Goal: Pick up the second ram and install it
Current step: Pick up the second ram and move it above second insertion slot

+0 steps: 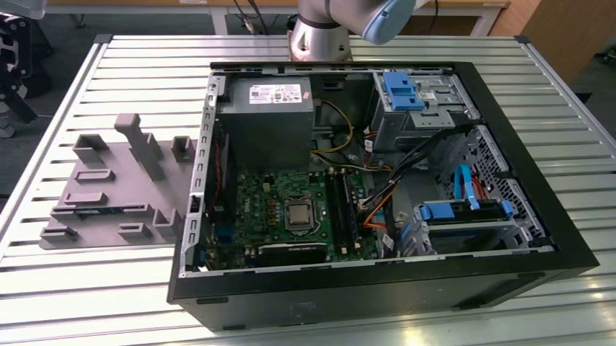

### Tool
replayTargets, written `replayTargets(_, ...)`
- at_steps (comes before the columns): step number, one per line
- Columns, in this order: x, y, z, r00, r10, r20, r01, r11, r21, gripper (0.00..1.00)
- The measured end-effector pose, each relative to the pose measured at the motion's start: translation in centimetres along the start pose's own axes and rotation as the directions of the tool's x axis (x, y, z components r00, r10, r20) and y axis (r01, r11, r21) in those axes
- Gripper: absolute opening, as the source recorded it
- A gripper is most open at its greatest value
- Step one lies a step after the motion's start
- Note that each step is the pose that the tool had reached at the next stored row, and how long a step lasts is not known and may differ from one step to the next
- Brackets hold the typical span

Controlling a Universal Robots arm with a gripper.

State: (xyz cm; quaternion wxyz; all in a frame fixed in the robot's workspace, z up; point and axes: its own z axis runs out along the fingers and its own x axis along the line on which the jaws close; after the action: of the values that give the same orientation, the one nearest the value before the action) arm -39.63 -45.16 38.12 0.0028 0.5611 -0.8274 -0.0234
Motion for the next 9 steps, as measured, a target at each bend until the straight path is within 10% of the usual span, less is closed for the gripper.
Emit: replayTargets(9,0.01,0.0,0.02,0.9968,-0.08,-0.0032,0.08,0.9968,-0.0018,0.11)
